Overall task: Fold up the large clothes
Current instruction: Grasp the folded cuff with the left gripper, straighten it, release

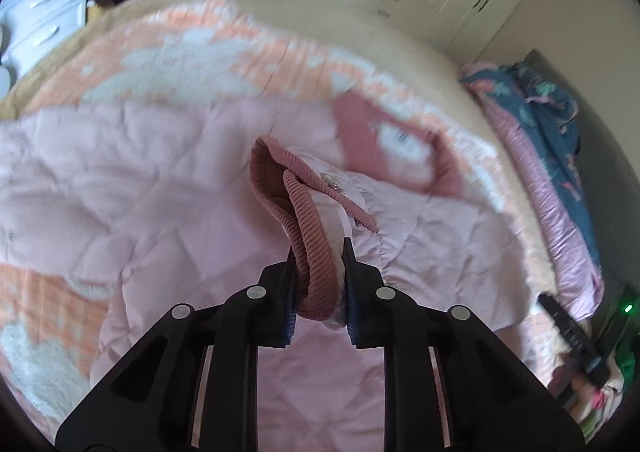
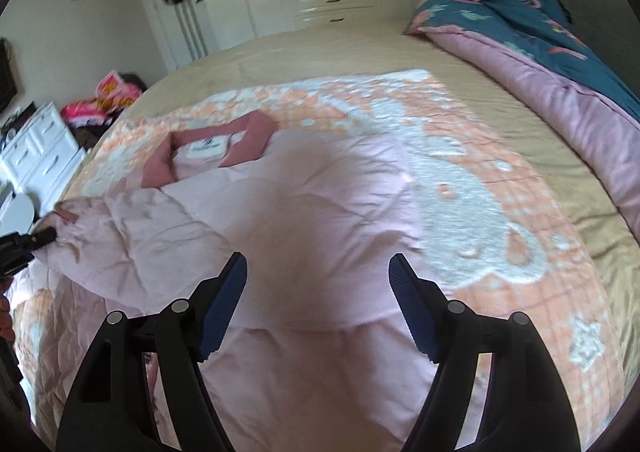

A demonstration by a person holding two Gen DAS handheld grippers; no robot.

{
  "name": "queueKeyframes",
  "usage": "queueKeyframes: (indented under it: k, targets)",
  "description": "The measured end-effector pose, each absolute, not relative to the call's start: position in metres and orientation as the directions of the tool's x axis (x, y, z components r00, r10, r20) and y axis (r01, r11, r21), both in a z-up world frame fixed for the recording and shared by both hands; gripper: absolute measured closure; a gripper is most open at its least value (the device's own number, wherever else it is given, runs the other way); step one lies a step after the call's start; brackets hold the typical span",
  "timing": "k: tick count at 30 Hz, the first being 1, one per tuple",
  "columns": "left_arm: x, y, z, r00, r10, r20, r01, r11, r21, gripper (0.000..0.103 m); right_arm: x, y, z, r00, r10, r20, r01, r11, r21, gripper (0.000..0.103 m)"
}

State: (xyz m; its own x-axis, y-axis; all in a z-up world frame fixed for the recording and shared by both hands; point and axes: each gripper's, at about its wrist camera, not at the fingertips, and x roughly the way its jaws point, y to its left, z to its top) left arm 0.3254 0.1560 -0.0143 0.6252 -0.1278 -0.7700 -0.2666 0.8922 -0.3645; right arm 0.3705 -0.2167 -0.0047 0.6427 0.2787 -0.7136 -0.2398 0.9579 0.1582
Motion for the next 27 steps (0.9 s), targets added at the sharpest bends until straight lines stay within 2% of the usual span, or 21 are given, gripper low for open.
queueKeyframes:
  k: [5, 11, 16, 20, 22, 27]
  targets:
    - [0.321, 0.159, -0.049, 0.57, -0.126, -0.812, -0.302, 0.887, -0.349, 0.092, 0.387, -0.194, -0.013, 0.597, 0.304, -0.742, -0.282, 0.946, 0.16, 0.031]
    - [0.319, 0.155, -0.054, 0.556, -0.136, -0.82, -0.299, 0.888, -0.35, 0.091, 0.403, -0.197, -0.054, 0.523, 0.243, -0.817, -0.208, 0.966, 0.154, 0.03]
    - [0.32, 0.152, -0.057, 0.548, -0.155, -0.822, -0.3, 0.881, -0.366, 0.091, 0.402, -0.2, -0.071, 0.531, 0.255, -0.808, -0.199, 0.964, 0.174, 0.03]
    - [0.316, 0.15, -0.054, 0.546, -0.152, -0.824, -0.3, 0.883, -0.361, 0.089, 0.395, -0.198, -0.06, 0.529, 0.238, -0.815, -0.181, 0.969, 0.166, 0.03]
    - [0.314, 0.149, -0.05, 0.545, -0.149, -0.825, -0.295, 0.887, -0.355, 0.086, 0.384, -0.201, -0.048, 0.547, 0.274, -0.791, -0.179, 0.961, 0.209, 0.029]
    - [0.306, 0.151, -0.042, 0.544, -0.145, -0.826, -0.298, 0.887, -0.352, 0.081, 0.353, -0.206, -0.021, 0.603, 0.305, -0.737, -0.197, 0.952, 0.233, 0.013]
